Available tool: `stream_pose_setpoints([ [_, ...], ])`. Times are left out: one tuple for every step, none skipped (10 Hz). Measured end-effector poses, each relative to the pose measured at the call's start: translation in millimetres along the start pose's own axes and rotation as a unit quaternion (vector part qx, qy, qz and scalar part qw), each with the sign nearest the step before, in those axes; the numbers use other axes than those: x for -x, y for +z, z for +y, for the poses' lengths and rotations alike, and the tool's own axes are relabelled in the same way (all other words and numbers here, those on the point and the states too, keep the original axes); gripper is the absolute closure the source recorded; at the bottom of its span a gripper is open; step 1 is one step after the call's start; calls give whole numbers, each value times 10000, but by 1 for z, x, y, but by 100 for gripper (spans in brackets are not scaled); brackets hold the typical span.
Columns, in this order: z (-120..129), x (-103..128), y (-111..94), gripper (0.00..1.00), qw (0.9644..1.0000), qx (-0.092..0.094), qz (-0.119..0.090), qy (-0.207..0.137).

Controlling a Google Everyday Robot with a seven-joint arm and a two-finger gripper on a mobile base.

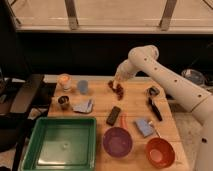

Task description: Place banana in plastic cup

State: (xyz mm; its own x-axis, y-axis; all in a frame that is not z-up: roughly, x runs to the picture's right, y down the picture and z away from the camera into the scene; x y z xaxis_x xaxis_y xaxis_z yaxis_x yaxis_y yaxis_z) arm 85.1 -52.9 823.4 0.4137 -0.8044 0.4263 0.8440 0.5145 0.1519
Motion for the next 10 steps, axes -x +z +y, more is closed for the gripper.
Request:
stream_pose_setpoints([
  [-3, 0, 1, 100, 9998, 19, 61, -174],
  [-15, 2, 7, 100, 9985, 33, 129, -528],
  [-25, 4, 12, 100, 9972, 34, 148, -733],
  [-48, 10, 23, 100, 9936, 34, 148, -1117],
  [-66, 16, 34, 100, 9898, 29, 98, -1420],
  [-86, 22, 47, 100, 9845, 20, 32, -1752],
  [-100, 26, 56, 100, 9802, 1, -18, -1982],
  [-119, 31, 67, 100, 9735, -85, -94, -2284],
  [-133, 36, 75, 100, 9682, -188, -163, -2490],
  [-147, 41, 81, 100, 9641, -317, -234, -2626],
])
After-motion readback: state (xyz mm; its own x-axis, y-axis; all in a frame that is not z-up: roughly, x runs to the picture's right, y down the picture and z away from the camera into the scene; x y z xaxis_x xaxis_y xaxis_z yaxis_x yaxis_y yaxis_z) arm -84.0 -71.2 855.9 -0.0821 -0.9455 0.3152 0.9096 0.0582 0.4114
